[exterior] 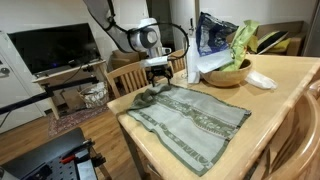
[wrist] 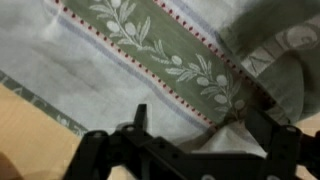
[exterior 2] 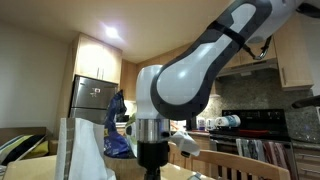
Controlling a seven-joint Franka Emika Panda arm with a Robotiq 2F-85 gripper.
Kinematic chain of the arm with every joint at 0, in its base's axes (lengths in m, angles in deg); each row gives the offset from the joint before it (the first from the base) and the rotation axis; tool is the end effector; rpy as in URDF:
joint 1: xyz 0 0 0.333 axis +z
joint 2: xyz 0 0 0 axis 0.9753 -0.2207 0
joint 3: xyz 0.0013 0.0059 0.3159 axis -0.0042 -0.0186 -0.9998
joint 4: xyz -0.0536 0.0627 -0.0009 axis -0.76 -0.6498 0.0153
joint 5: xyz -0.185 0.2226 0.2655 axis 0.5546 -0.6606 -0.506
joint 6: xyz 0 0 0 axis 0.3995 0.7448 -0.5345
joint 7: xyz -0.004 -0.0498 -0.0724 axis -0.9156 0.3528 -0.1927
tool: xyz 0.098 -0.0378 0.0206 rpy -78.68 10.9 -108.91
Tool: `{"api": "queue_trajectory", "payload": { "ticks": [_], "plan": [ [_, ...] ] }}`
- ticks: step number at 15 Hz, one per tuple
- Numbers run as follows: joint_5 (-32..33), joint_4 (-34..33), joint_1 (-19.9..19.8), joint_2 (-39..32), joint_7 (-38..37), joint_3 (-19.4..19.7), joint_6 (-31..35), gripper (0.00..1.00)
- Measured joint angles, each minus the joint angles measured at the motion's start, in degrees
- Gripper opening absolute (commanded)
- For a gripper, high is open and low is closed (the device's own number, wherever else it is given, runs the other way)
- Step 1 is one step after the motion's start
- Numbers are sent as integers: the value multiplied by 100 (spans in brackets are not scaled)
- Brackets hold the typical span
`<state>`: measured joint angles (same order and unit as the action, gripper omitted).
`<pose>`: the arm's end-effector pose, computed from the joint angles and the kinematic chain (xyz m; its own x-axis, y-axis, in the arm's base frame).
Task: Slide the wooden bowl forward then unfold the towel
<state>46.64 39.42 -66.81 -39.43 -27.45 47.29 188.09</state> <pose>0.6445 0.1826 0.1786 0.7609 0.6485 -0.0209 0.6488 -0.7602 0.0353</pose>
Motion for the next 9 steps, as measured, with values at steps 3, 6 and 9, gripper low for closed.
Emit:
{"api": "queue_trajectory", "payload": {
  "ticks": [3, 6, 9],
  "plan": [
    [-32, 145, -144, -1, 17, -123, -335, 100],
    [-40, 253, -202, -2, 32, -249, -655, 100],
    [-73, 302, -211, -23, 54, -373, -890, 100]
  ]
}}
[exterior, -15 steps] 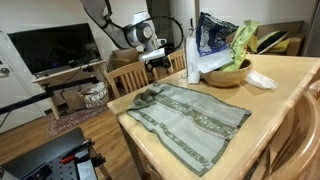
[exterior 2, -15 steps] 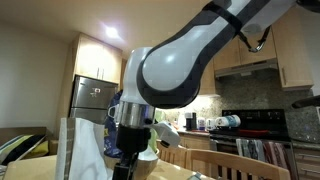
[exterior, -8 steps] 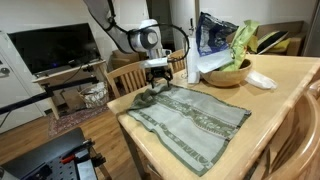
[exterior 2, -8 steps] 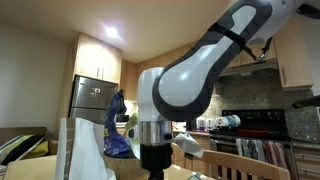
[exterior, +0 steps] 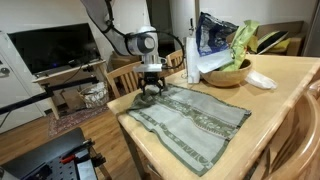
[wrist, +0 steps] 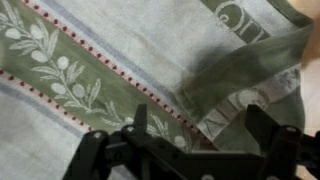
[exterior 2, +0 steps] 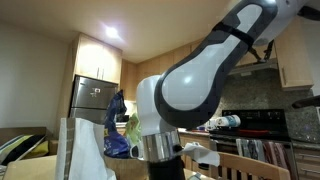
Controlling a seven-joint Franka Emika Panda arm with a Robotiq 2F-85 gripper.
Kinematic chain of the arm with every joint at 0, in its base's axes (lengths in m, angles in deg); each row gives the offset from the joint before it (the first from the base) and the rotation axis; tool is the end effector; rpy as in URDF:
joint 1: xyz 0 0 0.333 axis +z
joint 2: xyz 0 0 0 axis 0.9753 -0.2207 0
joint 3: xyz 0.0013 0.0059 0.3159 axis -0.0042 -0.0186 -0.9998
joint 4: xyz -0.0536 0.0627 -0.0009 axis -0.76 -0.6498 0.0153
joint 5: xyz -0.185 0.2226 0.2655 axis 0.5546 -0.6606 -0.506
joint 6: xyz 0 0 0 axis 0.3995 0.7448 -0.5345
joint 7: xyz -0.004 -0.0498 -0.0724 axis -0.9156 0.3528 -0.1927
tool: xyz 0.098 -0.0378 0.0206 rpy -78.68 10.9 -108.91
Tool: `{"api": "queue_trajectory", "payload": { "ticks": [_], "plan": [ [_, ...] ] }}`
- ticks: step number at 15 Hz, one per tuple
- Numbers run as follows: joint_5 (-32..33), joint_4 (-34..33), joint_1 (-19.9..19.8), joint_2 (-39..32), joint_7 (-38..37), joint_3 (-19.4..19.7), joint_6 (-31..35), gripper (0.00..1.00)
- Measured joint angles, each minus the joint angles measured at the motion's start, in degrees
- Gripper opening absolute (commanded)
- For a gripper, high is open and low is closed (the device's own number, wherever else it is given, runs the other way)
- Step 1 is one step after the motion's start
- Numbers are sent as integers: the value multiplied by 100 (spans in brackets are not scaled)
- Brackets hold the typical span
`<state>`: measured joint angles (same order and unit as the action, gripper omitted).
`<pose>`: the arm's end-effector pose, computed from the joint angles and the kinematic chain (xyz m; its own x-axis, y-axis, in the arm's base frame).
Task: Slide the wooden bowl forward then unfold the towel
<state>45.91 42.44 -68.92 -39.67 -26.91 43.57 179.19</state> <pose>0.6050 0.1874 0.1474 0.7288 0.6571 -0.1924 0.6550 -0.7510 -0.0837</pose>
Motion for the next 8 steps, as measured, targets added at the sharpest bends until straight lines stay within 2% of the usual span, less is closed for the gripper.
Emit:
{"api": "queue_trajectory", "payload": {
  "ticks": [8],
  "plan": [
    [-131, 1, -147, -250, 818, -363, -104, 100]
  ]
}}
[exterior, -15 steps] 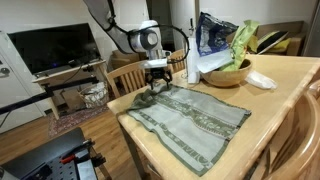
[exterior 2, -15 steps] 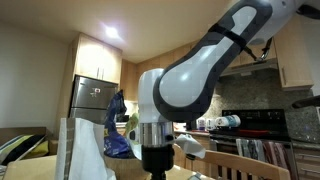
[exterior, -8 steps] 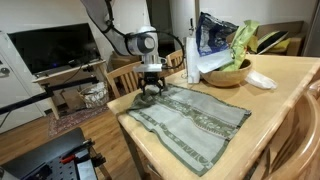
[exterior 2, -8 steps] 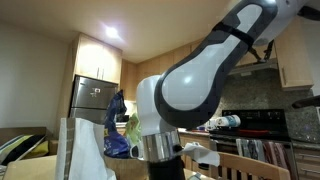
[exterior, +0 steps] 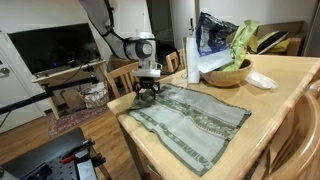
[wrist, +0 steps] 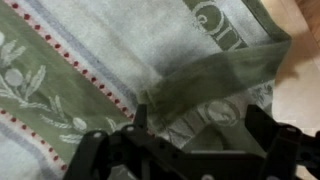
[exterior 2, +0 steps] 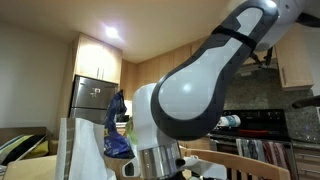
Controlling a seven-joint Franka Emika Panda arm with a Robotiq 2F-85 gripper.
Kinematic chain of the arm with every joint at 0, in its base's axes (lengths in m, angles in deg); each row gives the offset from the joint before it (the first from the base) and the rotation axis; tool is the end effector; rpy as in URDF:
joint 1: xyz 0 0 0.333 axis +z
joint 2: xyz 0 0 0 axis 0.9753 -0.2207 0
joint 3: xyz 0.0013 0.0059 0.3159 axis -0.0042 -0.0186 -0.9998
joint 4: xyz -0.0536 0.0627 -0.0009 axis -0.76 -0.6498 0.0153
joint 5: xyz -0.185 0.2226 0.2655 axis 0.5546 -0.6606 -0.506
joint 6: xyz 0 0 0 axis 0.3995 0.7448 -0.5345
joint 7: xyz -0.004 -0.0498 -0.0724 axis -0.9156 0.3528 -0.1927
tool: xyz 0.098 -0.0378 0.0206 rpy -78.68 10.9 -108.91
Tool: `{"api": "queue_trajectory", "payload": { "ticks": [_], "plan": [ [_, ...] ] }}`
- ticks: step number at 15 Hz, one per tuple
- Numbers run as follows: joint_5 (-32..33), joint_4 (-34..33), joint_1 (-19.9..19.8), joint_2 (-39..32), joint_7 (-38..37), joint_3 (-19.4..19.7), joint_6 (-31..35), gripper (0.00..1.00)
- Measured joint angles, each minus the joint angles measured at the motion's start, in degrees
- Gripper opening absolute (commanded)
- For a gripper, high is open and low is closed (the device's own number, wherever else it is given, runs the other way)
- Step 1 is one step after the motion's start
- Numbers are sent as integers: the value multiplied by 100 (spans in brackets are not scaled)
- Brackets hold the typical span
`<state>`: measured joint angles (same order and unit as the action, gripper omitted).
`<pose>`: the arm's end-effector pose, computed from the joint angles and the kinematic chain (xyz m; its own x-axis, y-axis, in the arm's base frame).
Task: Slide the wooden bowl forward then unfold the towel
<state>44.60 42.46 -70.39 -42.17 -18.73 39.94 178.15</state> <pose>0.5886 0.2071 0.1242 0.6116 0.7677 -0.1913 0.7440 -0.6403 -0.1912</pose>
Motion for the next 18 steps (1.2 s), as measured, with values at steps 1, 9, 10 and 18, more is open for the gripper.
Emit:
{"api": "queue_trajectory", "payload": {
  "ticks": [1, 9, 10, 18],
  "plan": [
    [0, -3, -28, -33, 113, -30, 0, 100],
    [6, -88, -122, -144, 824, -107, 124, 100],
    [6, -106, -122, -150, 896, -110, 145, 100],
    [7, -226, -115, -280, 1215, -119, 172, 49]
  ]
}}
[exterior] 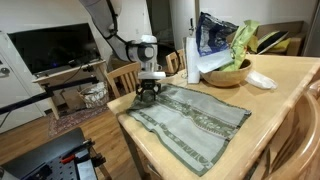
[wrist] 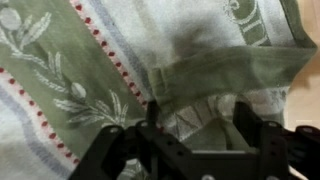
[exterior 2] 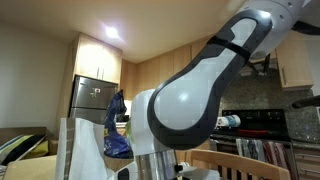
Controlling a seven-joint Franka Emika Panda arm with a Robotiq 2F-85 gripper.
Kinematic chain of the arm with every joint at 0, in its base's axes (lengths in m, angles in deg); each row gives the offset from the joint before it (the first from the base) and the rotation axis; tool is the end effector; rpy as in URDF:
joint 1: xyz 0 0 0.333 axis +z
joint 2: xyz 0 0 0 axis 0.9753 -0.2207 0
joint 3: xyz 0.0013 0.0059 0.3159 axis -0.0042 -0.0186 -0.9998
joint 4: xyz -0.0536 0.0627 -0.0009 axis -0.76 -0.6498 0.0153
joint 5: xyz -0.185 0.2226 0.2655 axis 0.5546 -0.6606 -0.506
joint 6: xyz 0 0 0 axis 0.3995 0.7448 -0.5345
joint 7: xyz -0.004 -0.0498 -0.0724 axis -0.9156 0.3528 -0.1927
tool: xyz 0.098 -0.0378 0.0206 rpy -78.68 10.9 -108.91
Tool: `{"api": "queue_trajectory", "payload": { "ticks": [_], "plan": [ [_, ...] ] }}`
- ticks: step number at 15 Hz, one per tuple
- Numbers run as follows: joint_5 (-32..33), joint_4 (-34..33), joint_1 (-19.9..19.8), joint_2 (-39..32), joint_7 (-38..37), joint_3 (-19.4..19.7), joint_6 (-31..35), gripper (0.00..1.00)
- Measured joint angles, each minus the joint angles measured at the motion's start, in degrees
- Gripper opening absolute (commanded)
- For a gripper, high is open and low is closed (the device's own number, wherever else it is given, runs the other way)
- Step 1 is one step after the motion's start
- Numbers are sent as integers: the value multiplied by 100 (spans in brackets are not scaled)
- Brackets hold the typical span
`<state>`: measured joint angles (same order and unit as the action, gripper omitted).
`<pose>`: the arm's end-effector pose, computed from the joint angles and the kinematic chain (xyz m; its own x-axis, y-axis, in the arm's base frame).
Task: Slide the wooden bowl forward then unfold the towel
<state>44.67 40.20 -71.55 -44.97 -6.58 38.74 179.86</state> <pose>0.5978 0.2092 0.1117 0.4555 0.8831 -0.1129 0.8530 -0.4692 -0.2287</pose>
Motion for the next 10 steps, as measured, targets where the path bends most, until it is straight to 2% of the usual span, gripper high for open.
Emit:
{"api": "queue_trajectory", "payload": {
  "ticks": [6, 10],
  "plan": [
    [41, -118, 34, -17, 0, 0, 0, 3],
    [175, -205, 154, 60, -35, 16, 1, 0]
  ]
}}
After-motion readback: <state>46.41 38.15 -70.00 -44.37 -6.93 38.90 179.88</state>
